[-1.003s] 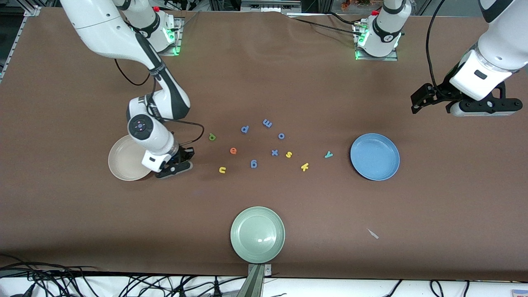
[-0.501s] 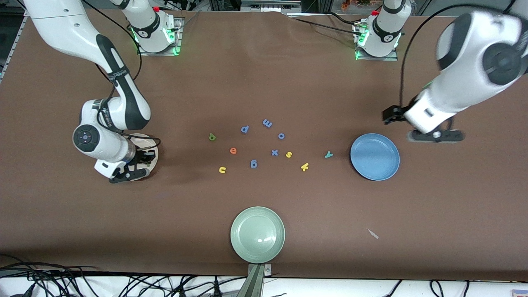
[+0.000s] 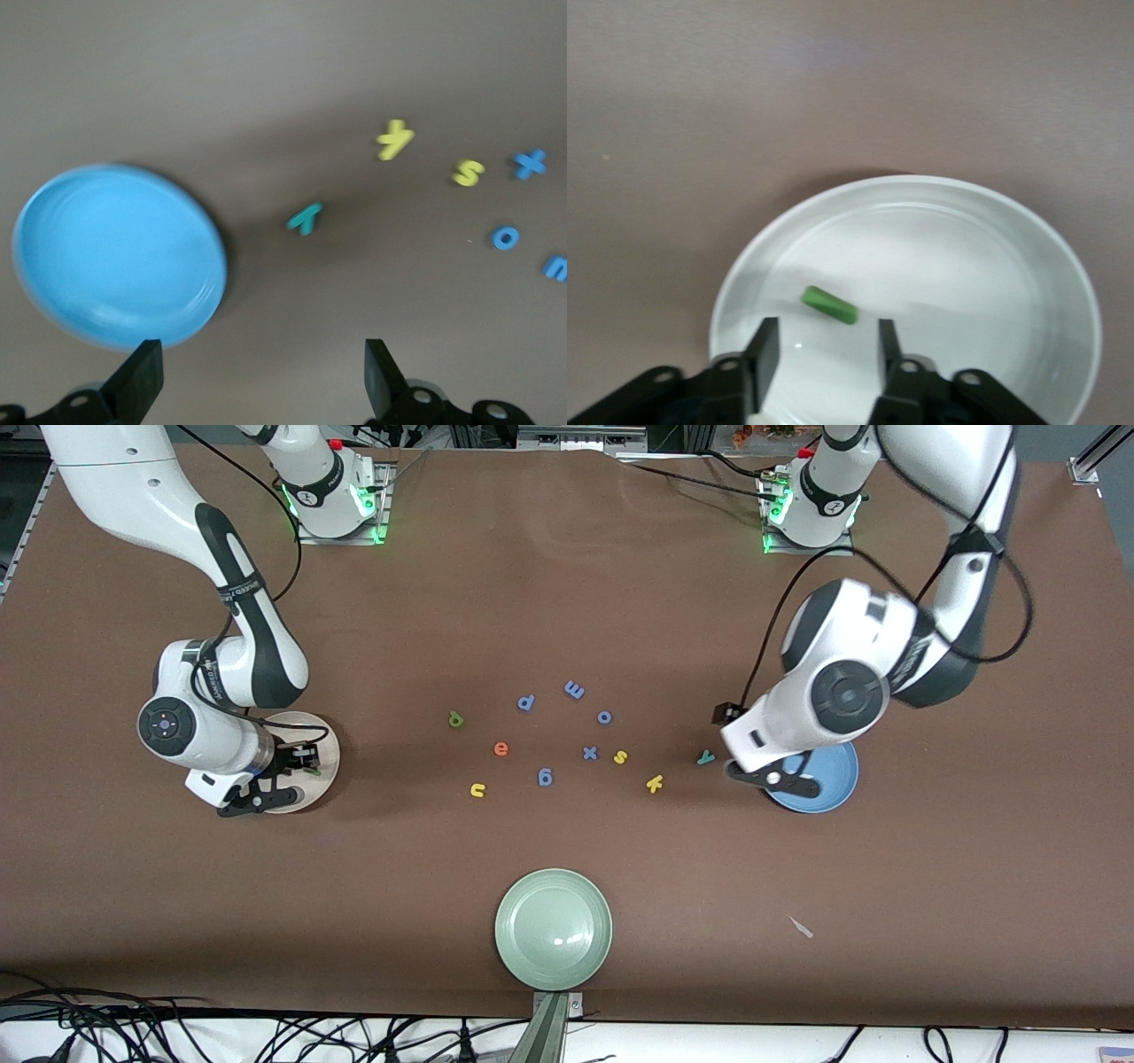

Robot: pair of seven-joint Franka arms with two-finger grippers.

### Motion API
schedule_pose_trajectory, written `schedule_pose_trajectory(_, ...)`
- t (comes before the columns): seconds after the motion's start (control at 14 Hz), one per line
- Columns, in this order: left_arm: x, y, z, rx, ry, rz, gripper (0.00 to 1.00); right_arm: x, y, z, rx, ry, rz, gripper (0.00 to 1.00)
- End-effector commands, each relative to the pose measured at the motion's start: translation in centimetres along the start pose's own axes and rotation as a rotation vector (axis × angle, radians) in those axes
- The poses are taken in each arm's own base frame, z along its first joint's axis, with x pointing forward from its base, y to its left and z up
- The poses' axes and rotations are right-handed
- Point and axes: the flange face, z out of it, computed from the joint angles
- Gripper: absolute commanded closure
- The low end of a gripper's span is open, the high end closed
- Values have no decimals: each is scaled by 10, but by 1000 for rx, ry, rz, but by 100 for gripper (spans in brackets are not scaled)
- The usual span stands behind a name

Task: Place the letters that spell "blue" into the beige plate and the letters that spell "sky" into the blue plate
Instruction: 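Release the green l with the right gripper while the left gripper advances, then reach the left gripper to the yellow k while the right gripper reaches the p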

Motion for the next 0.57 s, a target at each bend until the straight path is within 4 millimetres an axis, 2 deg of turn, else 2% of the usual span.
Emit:
schedule_pose_trajectory(0.0,32,30,8,-23,53,205,0,1,-37,-12,24,-2,41,0)
schedule_pose_trajectory(0.14,48,47,36,-22,94,358,0,3,-79,-15,48,1,109,0)
schedule_pose_trajectory(0.36,57,62,72,-41,101,408,0,2,-140,-17,60,5,203,0)
schedule_pose_trajectory(0.43,59,80,88,-50,97,434,0,-1,-161,-15,54,1,213,0)
schedule_pose_trajectory(0.5,58,102,103,-43,96,459,0,-5,-170,-11,49,-9,231,0)
